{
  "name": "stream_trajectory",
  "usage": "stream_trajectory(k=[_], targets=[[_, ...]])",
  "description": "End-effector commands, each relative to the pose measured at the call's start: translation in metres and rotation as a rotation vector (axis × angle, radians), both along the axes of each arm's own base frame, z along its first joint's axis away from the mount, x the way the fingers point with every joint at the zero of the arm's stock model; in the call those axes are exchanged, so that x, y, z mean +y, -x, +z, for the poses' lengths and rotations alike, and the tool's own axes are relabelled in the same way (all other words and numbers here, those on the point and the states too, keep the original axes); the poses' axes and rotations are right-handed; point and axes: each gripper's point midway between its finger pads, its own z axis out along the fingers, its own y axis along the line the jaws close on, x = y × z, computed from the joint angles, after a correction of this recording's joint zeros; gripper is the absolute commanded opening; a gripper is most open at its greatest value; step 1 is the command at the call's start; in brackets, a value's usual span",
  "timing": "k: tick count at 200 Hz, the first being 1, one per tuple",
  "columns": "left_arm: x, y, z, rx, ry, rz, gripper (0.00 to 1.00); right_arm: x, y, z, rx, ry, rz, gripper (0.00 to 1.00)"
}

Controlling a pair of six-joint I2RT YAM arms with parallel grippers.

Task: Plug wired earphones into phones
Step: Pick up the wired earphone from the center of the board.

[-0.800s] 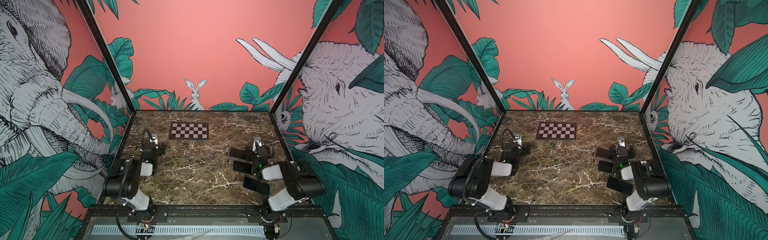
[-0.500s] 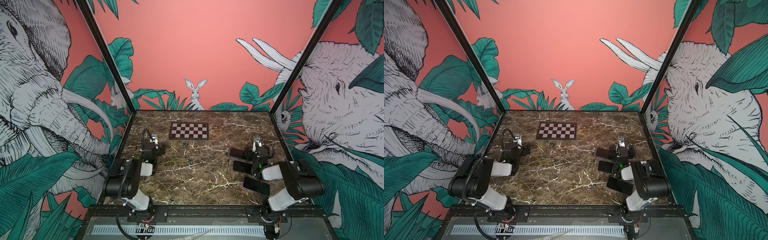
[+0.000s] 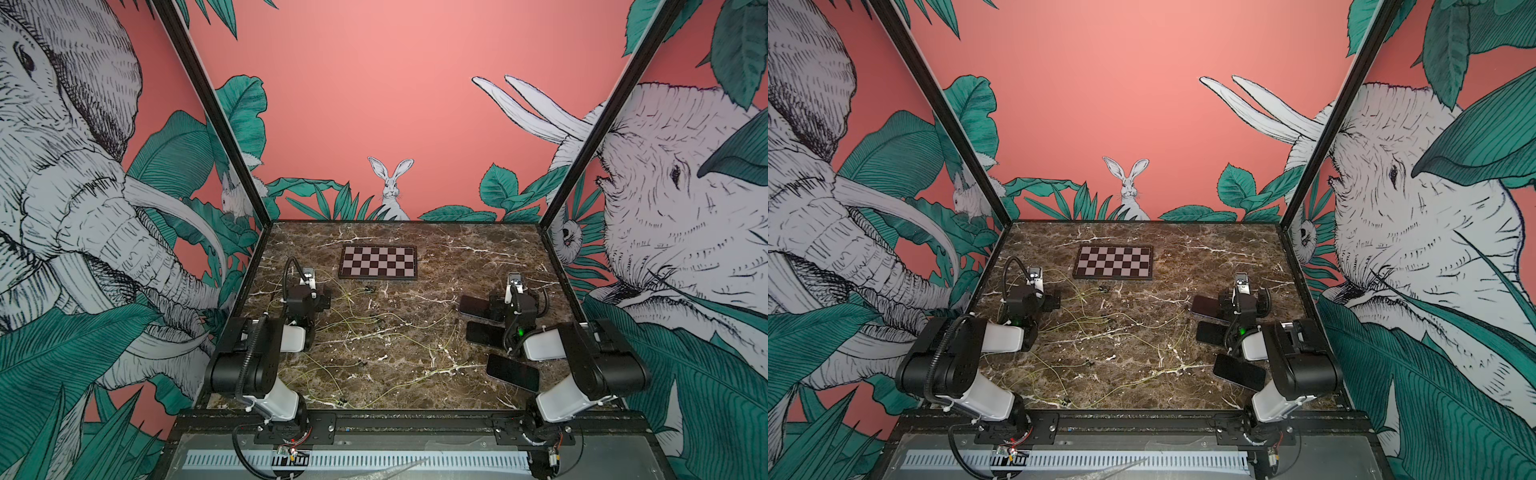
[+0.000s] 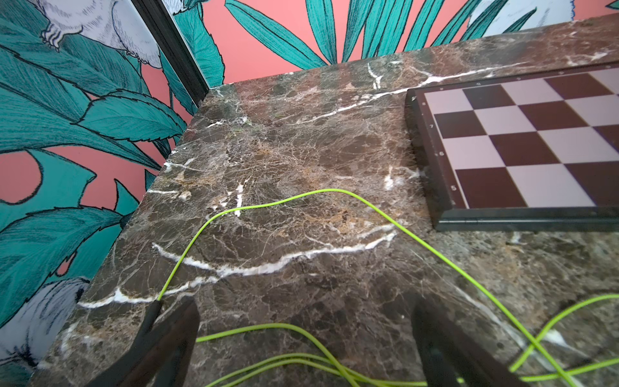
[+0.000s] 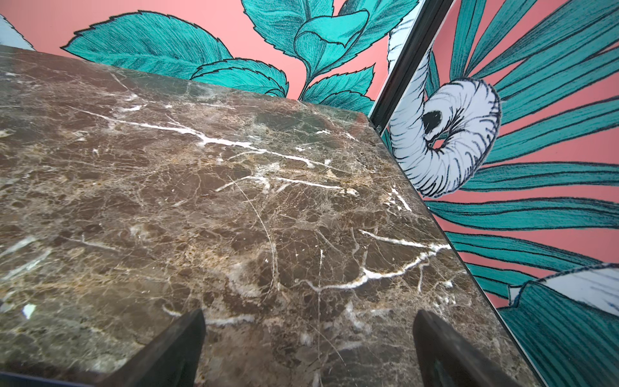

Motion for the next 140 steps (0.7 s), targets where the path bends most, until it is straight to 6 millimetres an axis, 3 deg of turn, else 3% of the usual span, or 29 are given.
stream_trajectory(k=[1,30,50,80,98,118,123,140], targets=[[-0.001,-0.005,0.016,-0.052,0.015,-0.001,1.0,0.002,-0.004,0.017,-0.061,-0.005,0.005,0.99],[-0.001,-0.005,0.016,-0.053,0.014,-0.005,1.0,-0.002,-0.004,0.017,-0.062,-0.008,-0.023,0.98],[-0.018,-0.009,0.023,-0.035,0.006,-0.112,1.0,-0.005,0.009,0.026,-0.146,-0.013,-0.029,0.99],[-0.005,0.009,0.072,-0.088,-0.048,0.048,1.0,-0.001,0.037,0.057,-0.263,0.009,-0.017,0.99],[0.001,0.026,0.109,-0.144,0.133,0.137,1.0,0.0,0.048,0.082,-0.303,-0.003,-0.032,0.99],[-0.02,0.046,0.139,-0.14,0.341,0.058,1.0,0.0,0.055,0.105,-0.257,-0.127,-0.051,0.99],[-0.029,0.05,0.143,-0.143,0.386,0.015,1.0,-0.004,0.061,0.102,-0.194,-0.173,-0.083,0.99],[-0.064,0.065,0.153,-0.209,0.476,-0.21,1.0,-0.022,0.089,0.116,-0.15,-0.337,-0.228,0.99]])
